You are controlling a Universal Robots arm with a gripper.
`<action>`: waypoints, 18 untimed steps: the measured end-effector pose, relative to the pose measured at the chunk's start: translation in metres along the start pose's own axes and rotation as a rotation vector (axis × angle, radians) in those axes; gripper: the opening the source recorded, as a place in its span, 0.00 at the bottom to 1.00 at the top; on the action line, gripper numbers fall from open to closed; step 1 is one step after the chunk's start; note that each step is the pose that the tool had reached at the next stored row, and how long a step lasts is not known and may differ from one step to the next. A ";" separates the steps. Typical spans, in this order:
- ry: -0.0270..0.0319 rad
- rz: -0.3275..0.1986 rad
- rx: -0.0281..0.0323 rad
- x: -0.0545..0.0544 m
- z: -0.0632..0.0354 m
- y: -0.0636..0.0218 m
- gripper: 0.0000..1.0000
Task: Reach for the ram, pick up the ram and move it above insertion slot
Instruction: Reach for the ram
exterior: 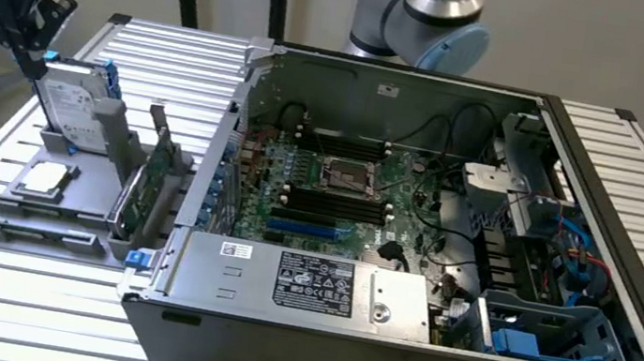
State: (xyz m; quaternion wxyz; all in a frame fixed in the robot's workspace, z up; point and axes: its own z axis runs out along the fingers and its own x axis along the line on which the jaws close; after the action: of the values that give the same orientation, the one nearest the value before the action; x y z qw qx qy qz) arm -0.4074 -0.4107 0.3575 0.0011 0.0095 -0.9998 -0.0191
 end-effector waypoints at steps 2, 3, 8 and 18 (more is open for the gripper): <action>0.0007 0.000 0.0000 0.000 -0.0003 -0.0093 0.11; 0.0013 0.000 0.0001 0.000 -0.0005 -0.0138 0.11; 0.0052 0.000 0.0005 0.001 -0.0013 -0.0364 0.11; 0.0074 -0.002 0.0010 0.000 0.0038 -0.0746 0.11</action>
State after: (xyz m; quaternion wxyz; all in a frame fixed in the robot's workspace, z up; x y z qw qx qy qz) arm -0.4058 -0.4851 0.3508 0.0047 0.0108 -0.9998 -0.0186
